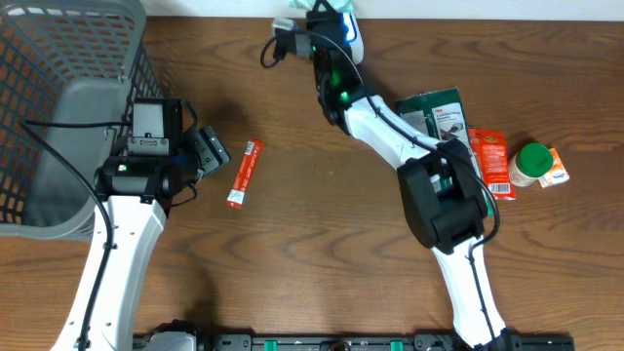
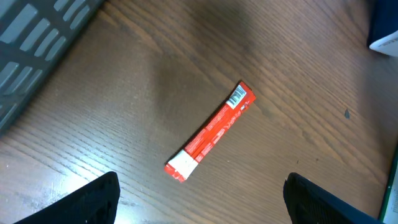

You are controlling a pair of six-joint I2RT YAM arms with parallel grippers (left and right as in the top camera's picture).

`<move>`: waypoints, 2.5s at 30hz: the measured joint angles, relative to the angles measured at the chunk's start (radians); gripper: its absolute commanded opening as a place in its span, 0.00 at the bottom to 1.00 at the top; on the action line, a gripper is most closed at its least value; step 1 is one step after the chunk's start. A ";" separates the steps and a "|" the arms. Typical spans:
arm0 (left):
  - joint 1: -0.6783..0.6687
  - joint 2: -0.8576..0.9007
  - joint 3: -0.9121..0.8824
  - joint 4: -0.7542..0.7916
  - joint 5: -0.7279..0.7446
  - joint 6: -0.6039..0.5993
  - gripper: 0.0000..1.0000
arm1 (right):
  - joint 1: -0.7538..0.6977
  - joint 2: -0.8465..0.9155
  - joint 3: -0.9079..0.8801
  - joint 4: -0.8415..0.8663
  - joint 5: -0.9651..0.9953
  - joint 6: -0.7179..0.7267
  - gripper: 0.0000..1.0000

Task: Scan the item barcode
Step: 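Hold the wipes packet against the white scanner with the right gripper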

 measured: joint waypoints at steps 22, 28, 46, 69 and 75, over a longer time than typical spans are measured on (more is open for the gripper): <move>0.000 0.000 0.000 0.000 0.000 0.000 0.85 | -0.045 0.077 0.043 0.094 0.008 0.368 0.01; 0.000 0.000 0.000 0.000 0.000 0.000 0.85 | -0.055 0.077 0.043 0.088 0.012 0.368 0.01; 0.000 0.000 0.000 0.000 0.000 0.000 0.85 | -0.051 0.244 0.055 0.218 0.012 0.124 0.01; 0.000 0.000 0.000 0.000 0.000 0.000 0.85 | -0.047 0.208 0.055 0.306 0.123 0.301 0.01; 0.000 0.000 0.000 0.000 0.000 0.000 0.85 | -0.039 0.040 0.054 -0.041 0.170 0.509 0.01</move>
